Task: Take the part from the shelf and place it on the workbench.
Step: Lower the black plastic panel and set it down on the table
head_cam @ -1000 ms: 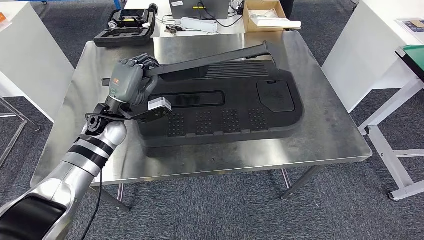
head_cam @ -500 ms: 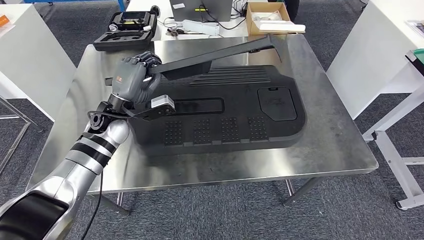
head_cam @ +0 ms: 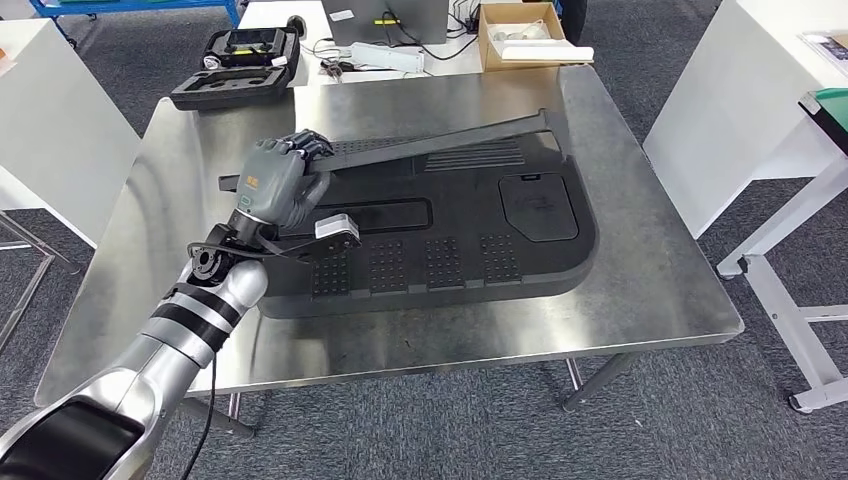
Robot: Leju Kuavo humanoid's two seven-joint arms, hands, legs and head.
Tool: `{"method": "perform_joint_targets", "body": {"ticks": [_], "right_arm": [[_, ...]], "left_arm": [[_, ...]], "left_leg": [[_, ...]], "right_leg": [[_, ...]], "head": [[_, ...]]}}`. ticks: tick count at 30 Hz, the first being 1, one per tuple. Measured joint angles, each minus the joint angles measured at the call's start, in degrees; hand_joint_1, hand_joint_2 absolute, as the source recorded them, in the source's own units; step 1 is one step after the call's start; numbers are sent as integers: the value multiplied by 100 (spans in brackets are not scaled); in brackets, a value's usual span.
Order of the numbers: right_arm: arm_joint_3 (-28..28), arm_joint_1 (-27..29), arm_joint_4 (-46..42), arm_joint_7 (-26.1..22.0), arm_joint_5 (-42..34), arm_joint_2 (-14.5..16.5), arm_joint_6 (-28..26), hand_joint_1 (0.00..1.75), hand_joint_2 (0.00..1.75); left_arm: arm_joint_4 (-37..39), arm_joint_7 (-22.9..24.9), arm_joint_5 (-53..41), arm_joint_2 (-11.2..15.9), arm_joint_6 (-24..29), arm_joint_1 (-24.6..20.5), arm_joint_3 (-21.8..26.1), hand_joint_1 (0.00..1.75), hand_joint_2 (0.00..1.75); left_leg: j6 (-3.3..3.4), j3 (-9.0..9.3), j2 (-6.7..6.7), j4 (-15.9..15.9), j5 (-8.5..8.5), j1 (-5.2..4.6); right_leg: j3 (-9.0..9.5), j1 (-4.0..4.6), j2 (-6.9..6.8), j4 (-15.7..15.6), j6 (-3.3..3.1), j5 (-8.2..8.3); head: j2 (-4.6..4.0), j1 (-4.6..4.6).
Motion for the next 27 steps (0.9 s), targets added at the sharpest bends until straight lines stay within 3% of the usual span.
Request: {"method": "perform_joint_targets", "body": {"ticks": [11,27], "right_arm": [[0,5,0,38,105,23,0,0,175],[69,-57,0,174,351,137,11,0,175]], "left_arm": [[372,297,-884,-237,25,98,12,175,175],[615,473,-2473,-1051,28,109,957,175,175]], "left_leg": [[-27,-2,-4,3,2,-33],[-13,0,-2,4,-7,-56]], "right_leg": [[9,-41,-6,-1,2,1],[9,-58,-8,-2,3,0]], "head": [[0,1],[0,0]]}}
